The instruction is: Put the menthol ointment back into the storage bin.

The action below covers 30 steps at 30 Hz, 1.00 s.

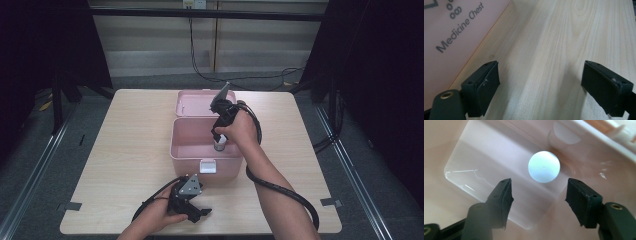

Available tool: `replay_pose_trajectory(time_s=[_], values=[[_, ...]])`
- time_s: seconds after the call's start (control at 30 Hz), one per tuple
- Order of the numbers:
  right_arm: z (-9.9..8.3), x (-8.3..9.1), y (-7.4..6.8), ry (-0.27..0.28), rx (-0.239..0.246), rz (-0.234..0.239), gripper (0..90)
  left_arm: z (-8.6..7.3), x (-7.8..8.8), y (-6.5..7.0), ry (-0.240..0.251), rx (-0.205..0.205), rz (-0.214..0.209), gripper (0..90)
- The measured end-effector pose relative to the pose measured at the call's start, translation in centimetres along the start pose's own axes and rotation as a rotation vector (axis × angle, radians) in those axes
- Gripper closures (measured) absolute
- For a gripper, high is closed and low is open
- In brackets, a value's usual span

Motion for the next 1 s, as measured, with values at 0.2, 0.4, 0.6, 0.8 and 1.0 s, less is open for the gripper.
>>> replay_pose_trajectory(time_s=[0.2, 0.4, 0.6, 0.8, 1.0], values=[[-0.4, 0.9, 0.3, 0.023, 0.028, 0.009, 31.0, 0.0, 0.0, 0.0, -0.002, -0.002, 0.000, 14.1], [-0.8, 1.6, 0.1, 0.052, 0.057, 0.016, 27.4, 0.0, 0.0, 0.0, -0.002, -0.004, -0.005, 13.0], [-1.1, 2.4, 0.0, 0.066, 0.082, 0.029, 25.3, 0.0, -0.1, 0.0, 0.000, -0.005, -0.008, 12.9], [-1.6, 3.4, 0.0, 0.081, 0.114, 0.035, 23.5, 0.0, -0.1, 0.0, 0.000, -0.004, -0.007, 12.9], [-2.0, 3.9, -0.2, 0.101, 0.141, 0.049, 23.6, 0.0, 0.0, 0.0, -0.002, -0.005, -0.006, 12.9]])
Point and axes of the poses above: each handheld gripper's, and its own axes: x roughly backward along the jaws, z roughly out of its top, y roughly to its right, the point moved 5 cm from there along -x, roughly forward along the jaws, and after that the axes turned 10 degrees about x, right-handed, at the moved point
